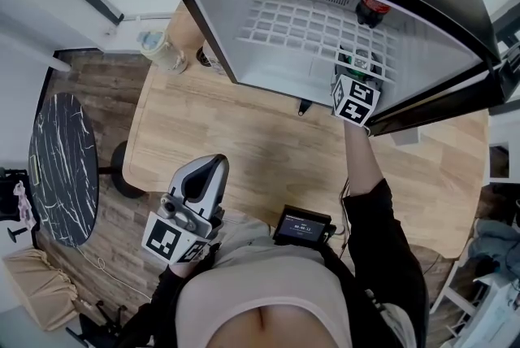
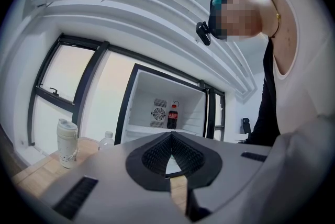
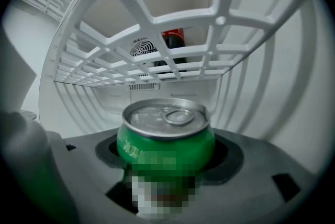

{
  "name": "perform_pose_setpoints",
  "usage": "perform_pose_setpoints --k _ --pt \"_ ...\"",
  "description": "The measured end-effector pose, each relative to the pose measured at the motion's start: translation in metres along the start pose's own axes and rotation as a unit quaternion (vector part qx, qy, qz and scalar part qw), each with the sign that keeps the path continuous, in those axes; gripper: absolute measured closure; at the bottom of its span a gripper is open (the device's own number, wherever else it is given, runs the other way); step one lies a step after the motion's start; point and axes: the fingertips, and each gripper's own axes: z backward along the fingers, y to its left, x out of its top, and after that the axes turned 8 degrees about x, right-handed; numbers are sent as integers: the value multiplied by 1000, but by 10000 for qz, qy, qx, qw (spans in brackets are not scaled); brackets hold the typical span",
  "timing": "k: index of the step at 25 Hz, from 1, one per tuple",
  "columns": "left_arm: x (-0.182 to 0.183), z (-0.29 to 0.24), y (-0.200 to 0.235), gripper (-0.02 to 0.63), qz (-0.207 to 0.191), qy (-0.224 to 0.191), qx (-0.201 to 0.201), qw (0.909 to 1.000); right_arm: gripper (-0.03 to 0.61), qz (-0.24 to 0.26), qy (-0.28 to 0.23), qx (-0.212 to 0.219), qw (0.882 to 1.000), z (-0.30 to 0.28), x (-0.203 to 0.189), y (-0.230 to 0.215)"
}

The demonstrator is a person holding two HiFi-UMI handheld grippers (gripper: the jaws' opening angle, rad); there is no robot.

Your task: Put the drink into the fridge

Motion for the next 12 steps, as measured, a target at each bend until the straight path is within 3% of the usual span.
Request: perform_pose_setpoints --k 6,12 --pt "1 4 1 609 23 -16 38 10000 219 -235 119 136 9996 -7 1 -2" --pt "1 6 1 609 13 -26 35 10000 219 -45 200 215 9996 -12 2 0"
